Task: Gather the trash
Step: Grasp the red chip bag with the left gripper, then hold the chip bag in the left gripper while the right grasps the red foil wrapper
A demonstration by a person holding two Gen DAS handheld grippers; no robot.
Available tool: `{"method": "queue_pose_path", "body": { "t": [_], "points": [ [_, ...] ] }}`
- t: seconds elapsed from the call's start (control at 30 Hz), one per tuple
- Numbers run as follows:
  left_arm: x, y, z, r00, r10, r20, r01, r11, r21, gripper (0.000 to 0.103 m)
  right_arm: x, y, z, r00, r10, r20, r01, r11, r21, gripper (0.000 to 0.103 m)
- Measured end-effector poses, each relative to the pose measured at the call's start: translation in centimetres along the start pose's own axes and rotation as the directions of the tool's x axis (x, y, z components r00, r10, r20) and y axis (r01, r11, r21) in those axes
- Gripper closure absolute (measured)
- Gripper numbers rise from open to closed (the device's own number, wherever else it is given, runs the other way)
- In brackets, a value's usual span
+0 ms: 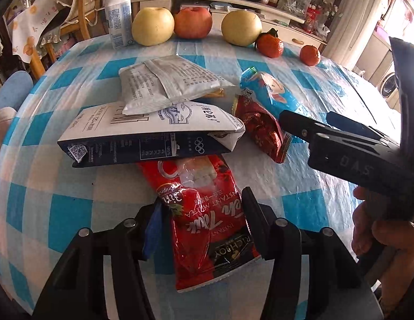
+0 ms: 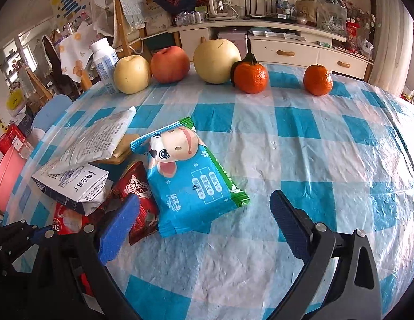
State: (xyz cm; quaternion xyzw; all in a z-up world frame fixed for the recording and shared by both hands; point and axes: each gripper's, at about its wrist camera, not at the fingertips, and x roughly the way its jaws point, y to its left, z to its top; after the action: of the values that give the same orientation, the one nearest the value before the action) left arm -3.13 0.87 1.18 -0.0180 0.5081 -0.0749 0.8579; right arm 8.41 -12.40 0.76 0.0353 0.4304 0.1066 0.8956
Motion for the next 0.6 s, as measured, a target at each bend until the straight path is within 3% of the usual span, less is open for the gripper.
{"method": "queue_pose_path", "body": {
  "t": [0.6],
  "points": [
    [-1.8,4.4,-1.4,0.998,-0.054,0.031,0.055,0.998,-0.036,0.053,1.9,0.2,1.3,0.999,-0.038,-0.012,0.038,0.999,-0.007,0.005]
  ]
}}
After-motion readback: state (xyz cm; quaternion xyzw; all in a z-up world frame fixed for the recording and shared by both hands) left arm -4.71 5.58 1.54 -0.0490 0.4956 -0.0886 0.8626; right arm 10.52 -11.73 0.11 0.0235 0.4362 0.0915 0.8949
